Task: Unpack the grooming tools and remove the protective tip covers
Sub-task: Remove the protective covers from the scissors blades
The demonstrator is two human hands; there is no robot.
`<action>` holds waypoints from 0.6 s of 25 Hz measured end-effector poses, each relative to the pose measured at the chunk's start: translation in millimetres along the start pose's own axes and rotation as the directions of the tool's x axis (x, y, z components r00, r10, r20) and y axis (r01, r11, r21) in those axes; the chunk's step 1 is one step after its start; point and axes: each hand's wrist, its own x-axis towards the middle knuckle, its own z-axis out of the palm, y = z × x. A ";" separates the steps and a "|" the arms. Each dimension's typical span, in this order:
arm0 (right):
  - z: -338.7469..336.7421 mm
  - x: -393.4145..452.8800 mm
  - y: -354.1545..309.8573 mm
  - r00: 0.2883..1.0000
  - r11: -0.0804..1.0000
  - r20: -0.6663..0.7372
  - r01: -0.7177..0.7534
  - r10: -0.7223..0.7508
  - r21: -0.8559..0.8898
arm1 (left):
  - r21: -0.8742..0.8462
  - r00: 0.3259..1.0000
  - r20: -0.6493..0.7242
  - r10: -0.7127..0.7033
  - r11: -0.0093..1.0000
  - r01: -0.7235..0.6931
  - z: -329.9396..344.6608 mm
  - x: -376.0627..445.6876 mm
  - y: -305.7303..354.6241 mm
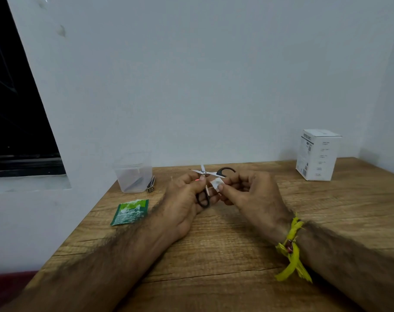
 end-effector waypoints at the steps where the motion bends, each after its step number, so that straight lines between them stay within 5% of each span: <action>1: -0.7 0.2 0.1 1.000 0.999 -0.005 0.003 -0.003 -0.043 | -0.008 1.000 -0.022 -0.010 1.000 0.010 0.7 1.2 -0.1; 4: -3.8 -0.1 -1.4 0.994 0.970 -0.013 0.105 -0.111 -0.219 | -0.004 0.999 -0.040 -0.011 1.000 0.011 1.7 0.2 -1.4; 8: -4.3 -2.2 -5.9 0.920 0.805 0.070 0.371 -0.385 -0.463 | -0.032 0.993 -0.110 0.047 0.998 -0.051 -0.3 -1.4 -1.4; 15: 3.7 -10.3 -10.8 0.920 0.769 0.148 0.386 -0.364 -0.510 | 0.016 0.965 -0.212 0.154 0.988 -0.154 -0.6 -1.9 -2.5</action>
